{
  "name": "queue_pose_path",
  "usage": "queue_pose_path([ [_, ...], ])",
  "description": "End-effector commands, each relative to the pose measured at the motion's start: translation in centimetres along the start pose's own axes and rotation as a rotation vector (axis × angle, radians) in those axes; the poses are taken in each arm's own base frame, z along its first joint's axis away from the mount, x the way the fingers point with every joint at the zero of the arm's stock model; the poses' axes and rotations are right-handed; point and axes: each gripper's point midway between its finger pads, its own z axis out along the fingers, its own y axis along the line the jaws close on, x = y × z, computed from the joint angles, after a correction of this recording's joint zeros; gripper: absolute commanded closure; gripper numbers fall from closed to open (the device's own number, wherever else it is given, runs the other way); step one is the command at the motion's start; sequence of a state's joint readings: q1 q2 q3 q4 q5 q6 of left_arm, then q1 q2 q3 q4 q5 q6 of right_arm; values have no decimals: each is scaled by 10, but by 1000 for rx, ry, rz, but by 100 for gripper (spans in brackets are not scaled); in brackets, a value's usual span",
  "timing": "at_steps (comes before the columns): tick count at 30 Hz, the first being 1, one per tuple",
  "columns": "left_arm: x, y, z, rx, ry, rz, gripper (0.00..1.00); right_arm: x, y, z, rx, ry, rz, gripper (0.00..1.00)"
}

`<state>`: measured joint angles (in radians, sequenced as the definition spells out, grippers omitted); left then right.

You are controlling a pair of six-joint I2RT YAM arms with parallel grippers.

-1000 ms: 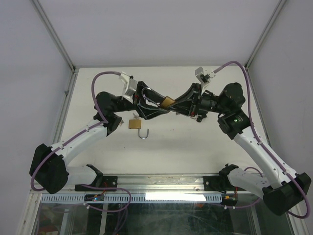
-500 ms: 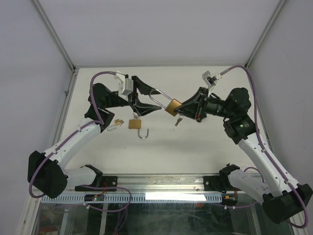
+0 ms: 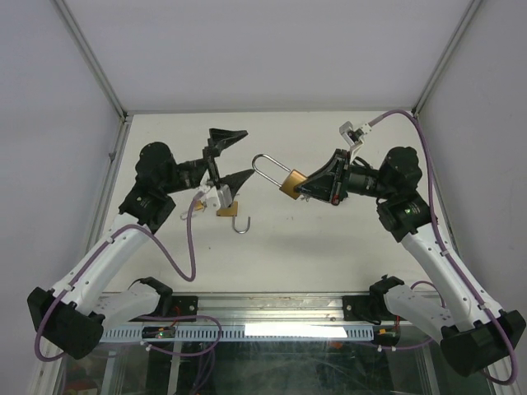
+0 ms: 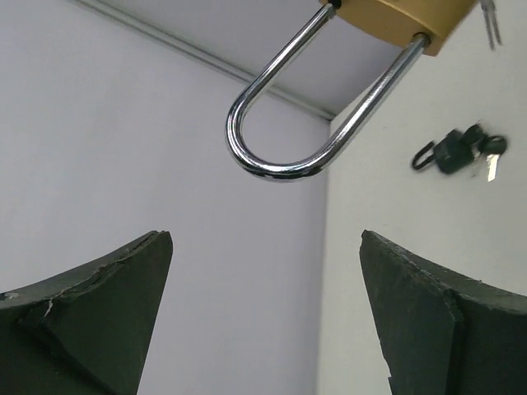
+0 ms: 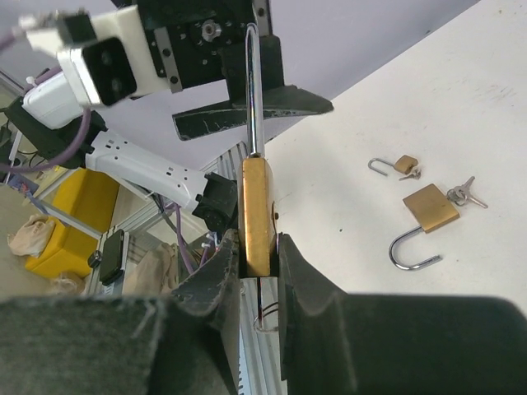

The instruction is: Unlock with the key

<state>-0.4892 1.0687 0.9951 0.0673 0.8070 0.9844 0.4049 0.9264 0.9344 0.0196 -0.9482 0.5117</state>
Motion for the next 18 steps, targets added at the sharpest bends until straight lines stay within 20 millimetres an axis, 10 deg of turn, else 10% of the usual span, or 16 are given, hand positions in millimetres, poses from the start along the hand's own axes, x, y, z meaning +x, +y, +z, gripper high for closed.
queue_pose_path([
  [1, -41, 14, -17, -8, -63, 619, 1, -26, 22, -2, -57, -52, -92, 100],
  [12, -39, -6, 2, 42, -74, 1149, 3, -31, 11, 9, -76, -37, -49, 100],
  [18, -25, -3, 16, 69, -25, 1107, 36, -29, 8, 14, -85, -28, -34, 100],
])
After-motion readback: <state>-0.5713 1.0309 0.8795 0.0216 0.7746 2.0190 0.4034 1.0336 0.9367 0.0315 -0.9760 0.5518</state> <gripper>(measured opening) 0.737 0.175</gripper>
